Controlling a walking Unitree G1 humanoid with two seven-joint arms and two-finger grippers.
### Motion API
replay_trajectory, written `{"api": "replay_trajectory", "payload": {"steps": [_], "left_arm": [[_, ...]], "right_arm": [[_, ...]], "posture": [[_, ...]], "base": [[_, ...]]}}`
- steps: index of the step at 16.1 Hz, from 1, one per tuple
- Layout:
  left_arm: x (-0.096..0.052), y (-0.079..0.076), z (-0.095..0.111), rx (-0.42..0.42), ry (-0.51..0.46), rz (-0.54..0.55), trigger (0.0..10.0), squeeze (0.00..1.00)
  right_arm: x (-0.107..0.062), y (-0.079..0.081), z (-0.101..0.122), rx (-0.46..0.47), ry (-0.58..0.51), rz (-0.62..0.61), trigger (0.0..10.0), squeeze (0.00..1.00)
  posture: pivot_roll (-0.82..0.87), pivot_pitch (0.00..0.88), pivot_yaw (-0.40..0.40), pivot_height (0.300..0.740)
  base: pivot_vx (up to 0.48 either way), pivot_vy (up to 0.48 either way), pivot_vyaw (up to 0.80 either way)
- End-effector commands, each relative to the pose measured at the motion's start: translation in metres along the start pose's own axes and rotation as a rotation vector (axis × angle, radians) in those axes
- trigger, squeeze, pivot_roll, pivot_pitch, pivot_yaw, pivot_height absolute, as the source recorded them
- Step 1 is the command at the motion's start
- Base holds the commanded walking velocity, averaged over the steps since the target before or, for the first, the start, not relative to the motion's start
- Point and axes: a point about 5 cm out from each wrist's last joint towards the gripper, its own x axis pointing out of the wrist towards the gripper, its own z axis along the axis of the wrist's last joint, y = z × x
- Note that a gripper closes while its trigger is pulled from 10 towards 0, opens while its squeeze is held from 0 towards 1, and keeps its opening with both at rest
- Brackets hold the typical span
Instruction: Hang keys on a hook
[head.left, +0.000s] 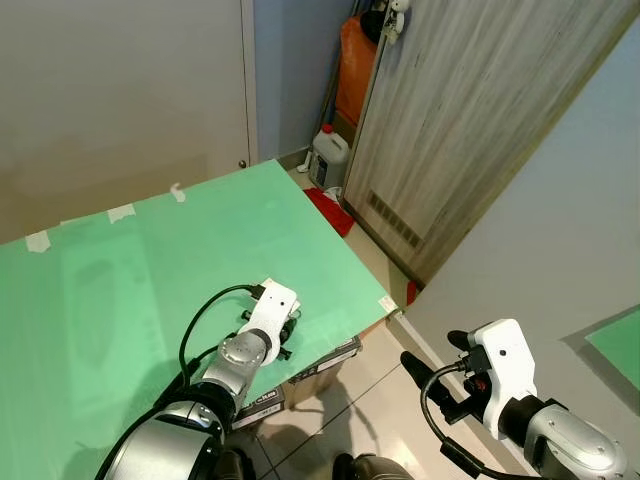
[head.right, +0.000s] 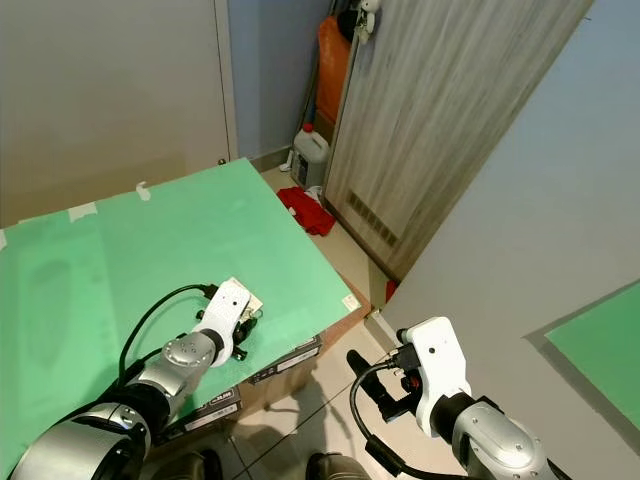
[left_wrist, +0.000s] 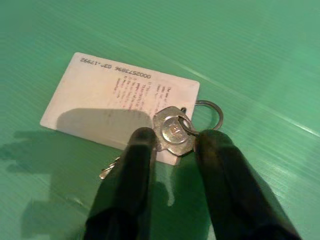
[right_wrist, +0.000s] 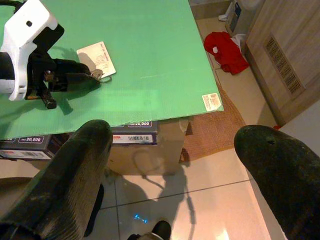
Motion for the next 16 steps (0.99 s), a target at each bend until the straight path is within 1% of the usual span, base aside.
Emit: {"api": "replay_trajectory", "payload": {"steps": [1, 3, 6, 9, 10, 11, 12, 13, 14, 15, 16], "left_arm": [[-0.003, -0.002, -0.018, -0.031, 0.061, 0.009, 0.0, 0.00], [-0.003, 0.006, -0.006, -0.058, -0.014, 0.056, 0.0, 0.00], [-0.003, 0.013, 0.018, -0.080, -0.156, 0.087, 0.0, 0.00], [-0.006, 0.016, 0.041, -0.108, -0.295, 0.085, 0.0, 0.00], [-0.006, 0.016, 0.045, -0.110, -0.318, 0.082, 0.0, 0.00], [-0.009, 0.016, 0.057, -0.115, -0.377, 0.066, 0.0, 0.00], [-0.010, 0.014, 0.062, -0.093, -0.392, 0.051, 0.0, 0.00], [-0.010, 0.016, 0.064, -0.034, -0.392, 0.064, 0.0, 0.00], [-0.011, 0.019, 0.065, -0.016, -0.393, 0.085, 0.0, 0.00], [-0.017, 0.025, 0.068, 0.023, -0.440, 0.126, 10.0, 0.00], [-0.023, 0.031, 0.071, 0.039, -0.481, 0.169, 10.0, 0.00]], "right_arm": [[-0.002, -0.002, 0.001, -0.006, -0.001, -0.013, 10.0, 0.00], [-0.001, -0.003, 0.001, -0.006, -0.002, -0.015, 10.0, 0.00], [0.003, -0.003, 0.001, -0.004, -0.007, -0.011, 10.0, 0.00], [0.011, -0.002, 0.003, -0.005, -0.021, 0.003, 10.0, 0.00], [0.013, -0.002, 0.004, -0.005, -0.023, 0.007, 10.0, 0.00], [0.019, -0.001, 0.005, -0.005, -0.034, 0.018, 10.0, 0.00], [0.024, 0.000, 0.007, -0.005, -0.042, 0.025, 10.0, 0.00], [0.031, 0.001, 0.011, -0.008, -0.060, 0.035, 10.0, 0.00], [0.035, 0.002, 0.013, -0.009, -0.071, 0.039, 10.0, 0.00], [0.044, 0.002, 0.020, -0.016, -0.102, 0.044, 10.0, 0.00], [0.053, 0.002, 0.027, -0.017, -0.132, 0.045, 10.0, 0.00]], "posture": [[-0.29, 0.137, -0.102, 0.740], [-0.28, 0.133, -0.098, 0.740], [-0.26, 0.124, -0.096, 0.740], [-0.23, 0.110, -0.096, 0.740], [-0.22, 0.107, -0.096, 0.740], [-0.20, 0.094, -0.096, 0.740], [-0.19, 0.085, -0.097, 0.740], [-0.17, 0.074, -0.095, 0.740], [-0.16, 0.061, -0.091, 0.740], [-0.13, 0.046, -0.086, 0.740], [-0.11, 0.032, -0.081, 0.740]], "base": [[0.000, 0.000, 0.00], [0.000, 0.000, 0.00], [0.000, 0.000, 0.00], [0.000, 0.000, 0.00], [0.000, 0.000, 0.00], [0.000, 0.000, 0.00], [0.000, 0.000, 0.00], [0.000, 0.000, 0.00], [0.000, 0.000, 0.00], [0.000, 0.000, 0.00], [0.000, 0.000, 0.00]]}}
